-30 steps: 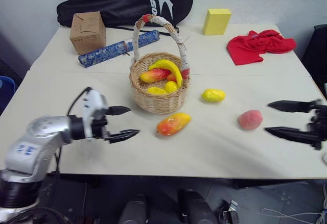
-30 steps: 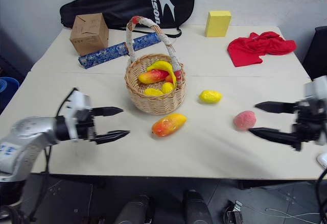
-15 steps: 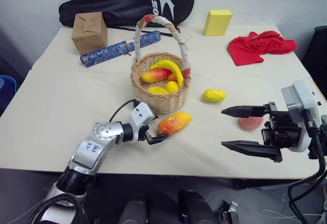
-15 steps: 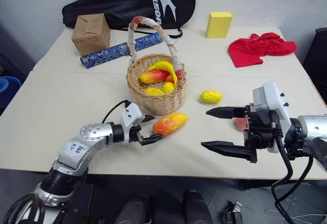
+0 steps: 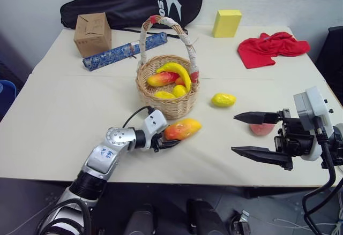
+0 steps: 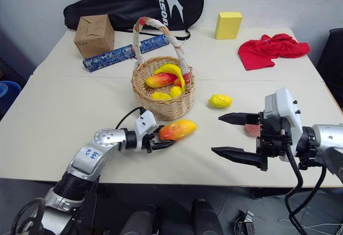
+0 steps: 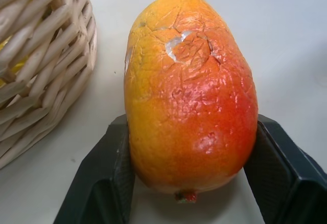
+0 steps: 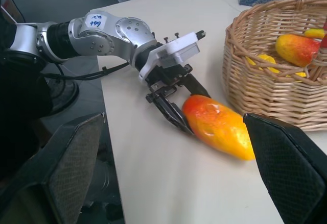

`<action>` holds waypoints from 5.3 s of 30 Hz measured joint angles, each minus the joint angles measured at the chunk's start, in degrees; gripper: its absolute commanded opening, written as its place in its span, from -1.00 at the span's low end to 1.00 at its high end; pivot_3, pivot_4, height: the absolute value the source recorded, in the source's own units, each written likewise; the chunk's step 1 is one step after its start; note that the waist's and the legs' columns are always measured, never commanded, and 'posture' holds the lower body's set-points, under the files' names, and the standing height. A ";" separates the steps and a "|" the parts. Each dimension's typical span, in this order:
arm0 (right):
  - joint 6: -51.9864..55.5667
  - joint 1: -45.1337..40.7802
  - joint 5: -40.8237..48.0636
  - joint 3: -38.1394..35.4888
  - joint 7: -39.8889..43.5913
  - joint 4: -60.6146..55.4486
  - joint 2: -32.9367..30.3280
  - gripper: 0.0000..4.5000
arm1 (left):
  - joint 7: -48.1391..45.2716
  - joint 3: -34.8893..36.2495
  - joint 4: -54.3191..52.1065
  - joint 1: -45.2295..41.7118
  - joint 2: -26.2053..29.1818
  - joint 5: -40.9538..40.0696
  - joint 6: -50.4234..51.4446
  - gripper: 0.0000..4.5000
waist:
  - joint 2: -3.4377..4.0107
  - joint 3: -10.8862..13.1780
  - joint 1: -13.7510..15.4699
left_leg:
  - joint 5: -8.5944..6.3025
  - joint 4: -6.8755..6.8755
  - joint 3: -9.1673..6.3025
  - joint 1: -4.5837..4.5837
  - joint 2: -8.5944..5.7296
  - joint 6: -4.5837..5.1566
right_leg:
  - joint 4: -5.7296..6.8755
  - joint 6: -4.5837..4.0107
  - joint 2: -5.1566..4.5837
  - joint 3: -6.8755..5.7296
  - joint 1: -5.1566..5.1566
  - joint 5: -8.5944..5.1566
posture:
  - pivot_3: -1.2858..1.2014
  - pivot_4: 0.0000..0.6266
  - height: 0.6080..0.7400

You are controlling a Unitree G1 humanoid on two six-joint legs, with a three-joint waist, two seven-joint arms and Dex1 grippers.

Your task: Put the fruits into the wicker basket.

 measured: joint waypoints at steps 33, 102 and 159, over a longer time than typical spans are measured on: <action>-4.93 -4.75 -7.81 8.48 -2.85 6.30 4.81 1.00 | 0.03 12.89 12.68 -28.78 8.41 -11.50 16.23 0.99 | -0.13 0.07 0.05 | 0.06 0.04 -0.19 -0.34 -0.10 0.00 | -0.05 0.08 -0.06 -0.17 -0.17 0.03 | 0.03 -0.52 1.00; -26.82 -78.82 -52.70 28.38 6.07 101.40 42.91 0.75 | -10.04 37.01 -9.38 -4.59 25.90 -29.83 12.36 1.00 | -0.12 0.10 -3.29 | 0.55 0.12 0.02 -1.89 -0.09 -0.73 | 0.87 -0.12 -0.06 -0.20 -2.15 -0.06 | 0.03 -0.52 1.00; 4.37 -7.71 -31.78 2.18 -18.64 27.59 28.86 -0.13 | -11.95 23.68 -7.61 -13.92 17.44 -30.04 11.36 1.00 | -0.15 0.08 -1.50 | 0.36 0.10 0.45 -0.24 -0.11 -0.14 | 0.85 0.02 0.14 0.15 -0.74 0.03 | 0.03 -0.52 1.00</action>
